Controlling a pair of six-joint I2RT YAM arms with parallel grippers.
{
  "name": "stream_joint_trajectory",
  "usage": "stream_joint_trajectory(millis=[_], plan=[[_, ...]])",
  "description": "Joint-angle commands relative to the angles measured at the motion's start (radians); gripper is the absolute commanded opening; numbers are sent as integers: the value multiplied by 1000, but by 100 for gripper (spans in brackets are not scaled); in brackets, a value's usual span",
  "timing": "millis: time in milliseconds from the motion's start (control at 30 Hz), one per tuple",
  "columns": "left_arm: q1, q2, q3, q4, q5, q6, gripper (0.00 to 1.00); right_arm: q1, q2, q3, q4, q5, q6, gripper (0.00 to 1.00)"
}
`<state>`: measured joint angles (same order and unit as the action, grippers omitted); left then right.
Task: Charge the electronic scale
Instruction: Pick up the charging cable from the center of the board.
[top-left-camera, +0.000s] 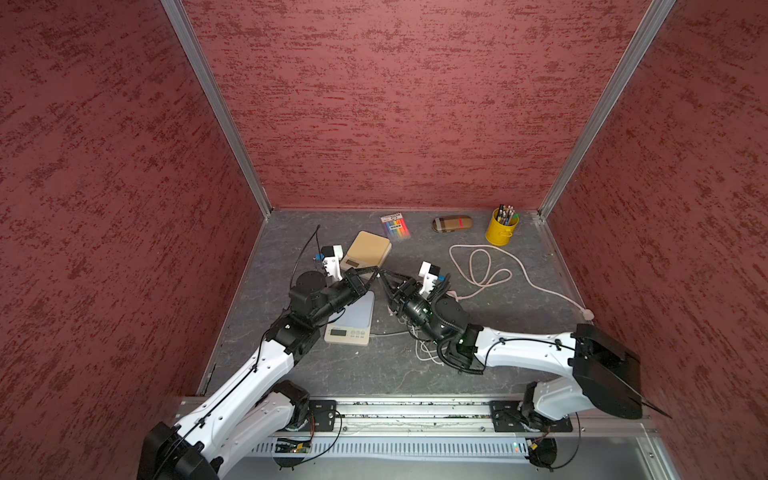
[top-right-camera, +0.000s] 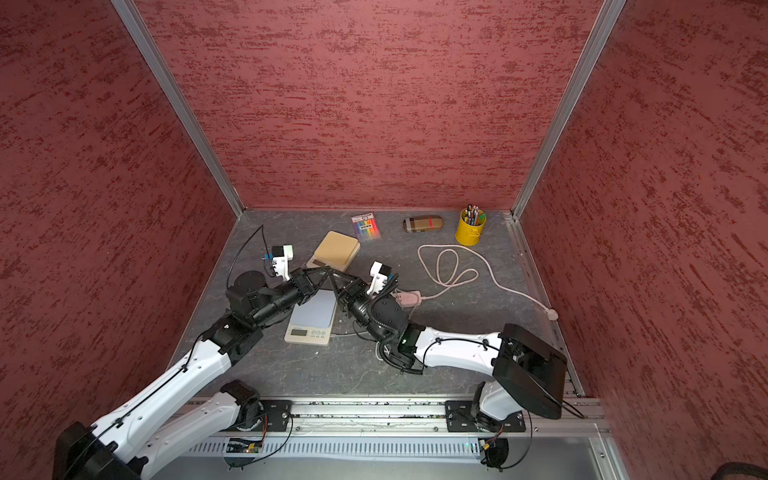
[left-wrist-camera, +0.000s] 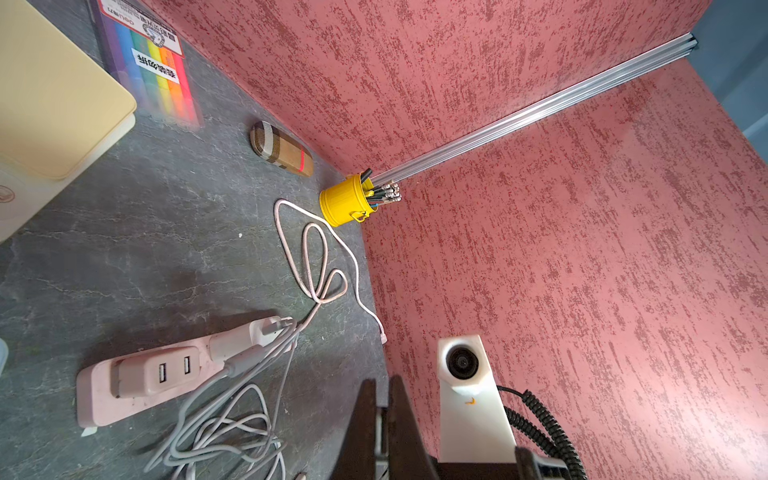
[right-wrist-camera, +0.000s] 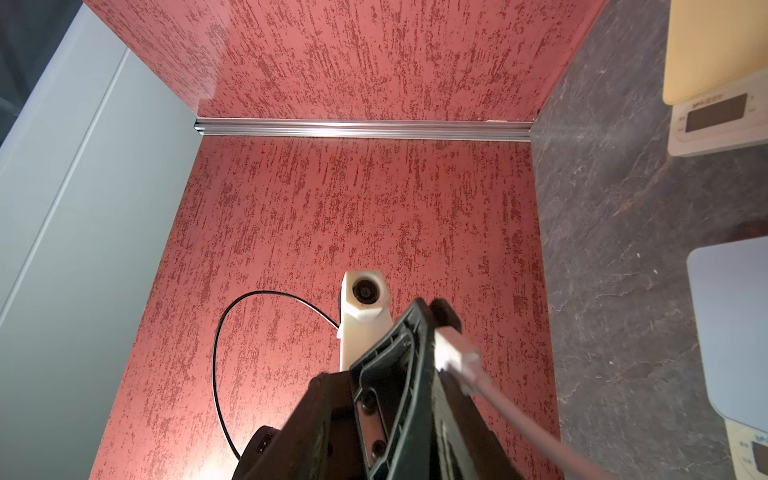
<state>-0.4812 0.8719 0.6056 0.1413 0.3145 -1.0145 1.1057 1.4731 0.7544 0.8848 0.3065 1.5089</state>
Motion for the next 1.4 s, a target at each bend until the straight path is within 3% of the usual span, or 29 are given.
stream_joint_trajectory(millis=[0,567,867,1167,1367], plan=[[4,-7,10,65,17,-4,0,8,2,-17,-53,-16,47,47],[17,3,7,80,35,1,0,8,-13,-29,-133,-32,64,44],[13,-18,-17,84,47,-21,0,8,-54,-80,35,93,20,42],[-5,-23,-35,96,52,-45,0,6,-47,-69,75,129,-19,46],[-25,-23,-40,109,54,-57,0,2,-25,-43,83,111,-20,38]])
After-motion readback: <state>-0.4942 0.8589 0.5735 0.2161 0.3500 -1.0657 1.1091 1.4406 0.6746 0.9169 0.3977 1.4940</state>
